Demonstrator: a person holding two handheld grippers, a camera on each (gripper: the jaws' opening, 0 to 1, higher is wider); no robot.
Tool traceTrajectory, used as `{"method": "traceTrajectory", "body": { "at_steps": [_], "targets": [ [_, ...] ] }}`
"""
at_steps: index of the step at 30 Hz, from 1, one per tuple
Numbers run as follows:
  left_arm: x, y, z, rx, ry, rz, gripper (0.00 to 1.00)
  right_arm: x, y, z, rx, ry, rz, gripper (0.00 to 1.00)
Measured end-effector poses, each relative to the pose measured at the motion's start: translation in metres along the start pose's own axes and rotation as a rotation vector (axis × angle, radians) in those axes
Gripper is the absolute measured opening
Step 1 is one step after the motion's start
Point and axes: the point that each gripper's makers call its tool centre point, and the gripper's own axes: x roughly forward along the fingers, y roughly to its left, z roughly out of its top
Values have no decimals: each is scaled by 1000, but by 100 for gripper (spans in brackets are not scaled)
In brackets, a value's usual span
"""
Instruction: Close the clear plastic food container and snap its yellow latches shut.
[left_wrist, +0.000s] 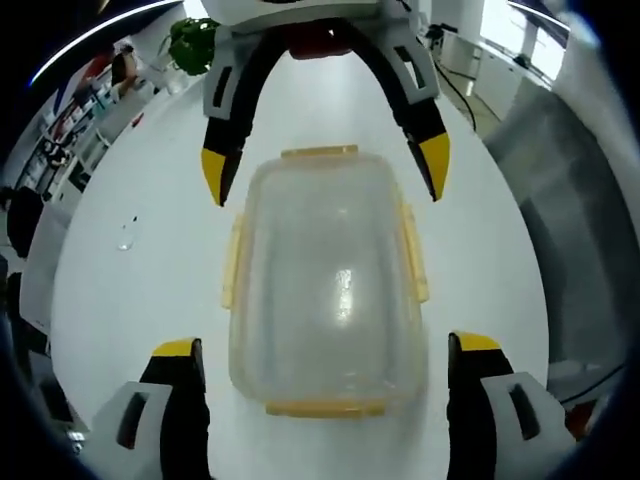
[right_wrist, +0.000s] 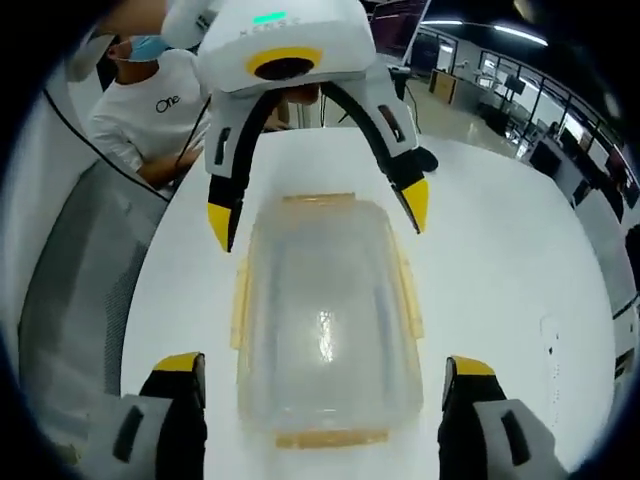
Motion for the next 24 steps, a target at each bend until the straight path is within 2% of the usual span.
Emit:
{"method": "traceTrajectory", "body": {
  "at_steps": [3, 9, 13, 17, 20, 24],
  "targets": [
    [-4, 0, -2, -10, -3, 11, 99, -2, 2, 4, 0, -17, -6, 99],
    [-15, 3, -1, -74, -50, 45, 99, -10, 3, 15, 34, -82, -30, 99],
    [-22, 1, 1, -104, -94, 67, 99, -16, 6, 19, 61, -121, -48, 99],
    [-29, -4, 3, -170, -147, 77, 99, -24, 9, 20, 102, -169, -68, 99],
    [-35, -7, 4, -180, -170, 98, 99, -29, 9, 20, 110, -198, -97, 99],
    [-44, -9, 12, -207, -237, 117, 99, -35, 14, 19, 142, -231, -107, 98]
  ]
}}
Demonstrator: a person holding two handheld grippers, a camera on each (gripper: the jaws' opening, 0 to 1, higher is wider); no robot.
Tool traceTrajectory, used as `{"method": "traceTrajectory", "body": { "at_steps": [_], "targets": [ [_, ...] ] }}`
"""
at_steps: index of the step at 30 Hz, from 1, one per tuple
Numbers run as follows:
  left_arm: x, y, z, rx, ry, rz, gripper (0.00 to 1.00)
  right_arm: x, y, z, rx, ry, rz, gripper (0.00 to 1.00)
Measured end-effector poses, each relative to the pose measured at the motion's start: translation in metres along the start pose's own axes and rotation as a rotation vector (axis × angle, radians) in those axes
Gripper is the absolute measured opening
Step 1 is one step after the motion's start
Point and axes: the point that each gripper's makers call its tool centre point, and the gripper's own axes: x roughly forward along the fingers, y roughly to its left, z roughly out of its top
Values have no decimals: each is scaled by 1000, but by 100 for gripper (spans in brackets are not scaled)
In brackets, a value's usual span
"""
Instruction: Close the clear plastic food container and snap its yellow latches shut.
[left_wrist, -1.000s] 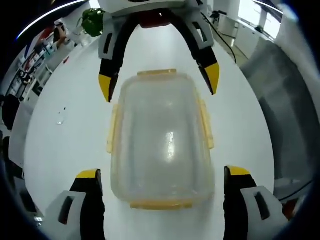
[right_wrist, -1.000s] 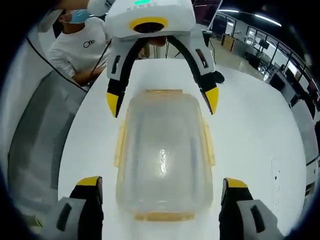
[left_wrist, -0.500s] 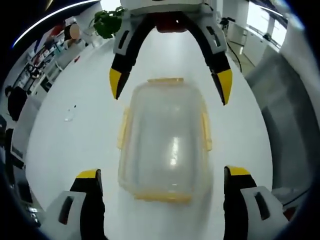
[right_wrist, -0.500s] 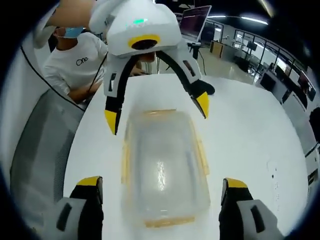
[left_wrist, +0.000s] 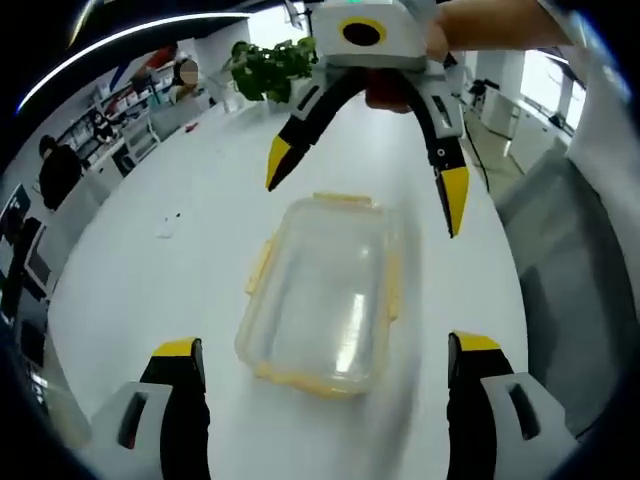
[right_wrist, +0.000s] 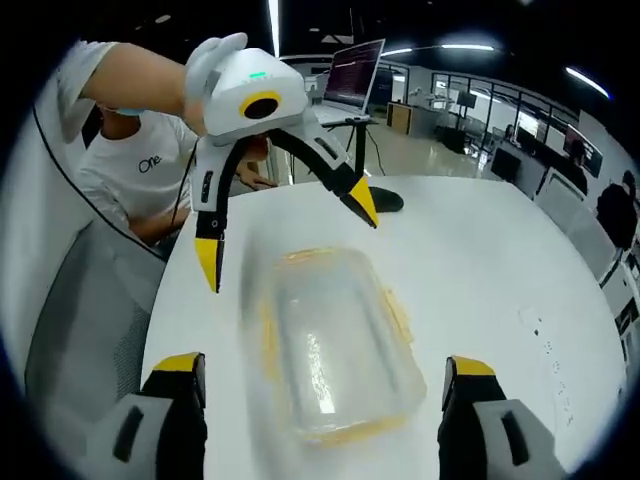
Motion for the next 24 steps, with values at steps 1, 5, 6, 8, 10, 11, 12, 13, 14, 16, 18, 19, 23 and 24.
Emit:
{"method": "traceTrajectory", "body": {
  "at_steps": [1, 5, 6, 8, 10, 11, 12, 13, 14, 16, 18, 19, 23, 24],
  "targets": [
    [-2, 2, 0, 9, -1, 21, 99, -1, 0, 0, -4, -2, -6, 95],
    [-9, 1, 5, -22, -51, 46, 99, -7, 1, -1, 7, -20, -33, 94],
    [-11, -1, 8, -22, -72, 45, 99, -8, 3, 0, 33, -34, -31, 95],
    [-15, -5, 8, -17, -75, 48, 99, -11, 4, 0, 29, -40, -40, 95],
    [-18, -7, 11, -24, -97, 53, 99, -13, 5, 2, 32, -54, -60, 97],
    [-20, -8, 13, -37, -107, 58, 99, -15, 6, 3, 41, -67, -73, 99],
    [-21, -9, 14, -47, -120, 63, 99, -17, 6, 5, 43, -81, -84, 99],
    [-23, -10, 16, -53, -136, 64, 99, -19, 7, 6, 51, -93, -86, 99],
    [-24, -12, 16, -55, -140, 66, 99, -21, 9, 6, 56, -98, -87, 99],
    [-26, -14, 17, -66, -153, 68, 99, -23, 13, 5, 55, -96, -94, 99],
    [-28, -17, 18, -68, -166, 72, 99, -26, 17, 5, 45, -99, -101, 99],
    [-29, -19, 19, -70, -172, 73, 99, -27, 19, 6, 45, -105, -104, 99],
    [-35, -25, 22, -82, -199, 76, 99, -33, 28, 8, 48, -133, -111, 99],
    [-37, -28, 22, -84, -207, 79, 99, -34, 31, 7, 50, -135, -112, 99]
  ]
}}
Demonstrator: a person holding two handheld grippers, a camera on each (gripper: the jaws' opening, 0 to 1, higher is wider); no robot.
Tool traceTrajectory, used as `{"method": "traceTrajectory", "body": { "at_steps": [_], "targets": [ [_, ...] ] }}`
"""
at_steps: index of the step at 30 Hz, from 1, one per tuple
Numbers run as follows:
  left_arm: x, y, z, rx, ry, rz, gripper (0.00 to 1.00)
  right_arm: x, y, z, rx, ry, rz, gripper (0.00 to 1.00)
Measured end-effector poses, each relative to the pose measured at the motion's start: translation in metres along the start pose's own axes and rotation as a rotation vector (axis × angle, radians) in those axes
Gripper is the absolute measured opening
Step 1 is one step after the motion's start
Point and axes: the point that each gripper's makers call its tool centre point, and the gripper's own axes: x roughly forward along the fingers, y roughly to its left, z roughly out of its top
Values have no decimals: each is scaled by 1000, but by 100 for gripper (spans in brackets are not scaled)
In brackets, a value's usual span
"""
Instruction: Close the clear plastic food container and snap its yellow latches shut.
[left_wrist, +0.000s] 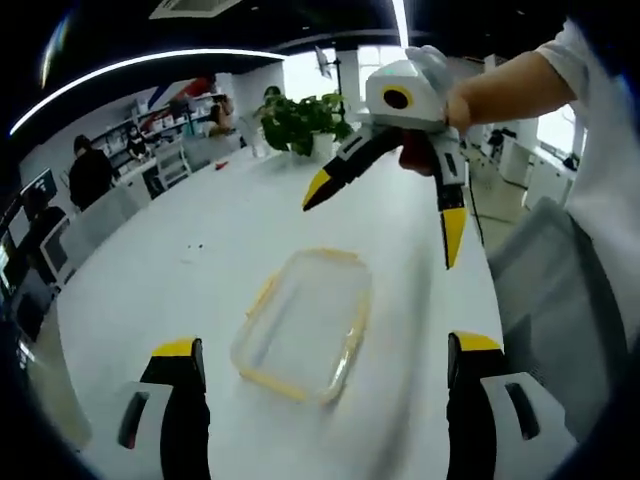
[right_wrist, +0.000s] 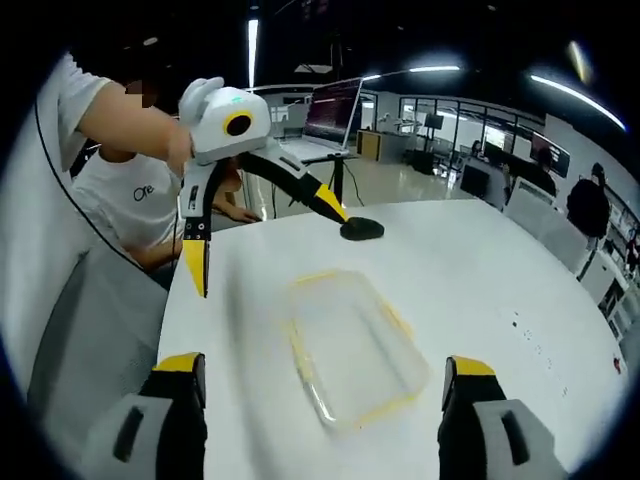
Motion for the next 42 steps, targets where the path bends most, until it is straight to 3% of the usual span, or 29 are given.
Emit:
{"method": "traceTrajectory", "body": {
  "at_steps": [13, 19, 26, 34, 42],
  "targets": [
    [-27, -22, 8, -59, -100, 19, 99, -23, 21, 10, 60, -109, -44, 99],
    [-38, -30, 7, -66, -116, 28, 99, -33, 32, 7, 83, -134, -76, 99],
    [-56, -39, 9, -140, -182, 59, 99, -49, 44, 6, 122, -181, -119, 99],
    [-68, -64, 1, -158, -207, 73, 99, -64, 59, 9, 141, -227, -159, 99],
    [-78, -92, 1, -170, -232, 73, 99, -75, 74, -4, 195, -260, -194, 99]
  ]
}}
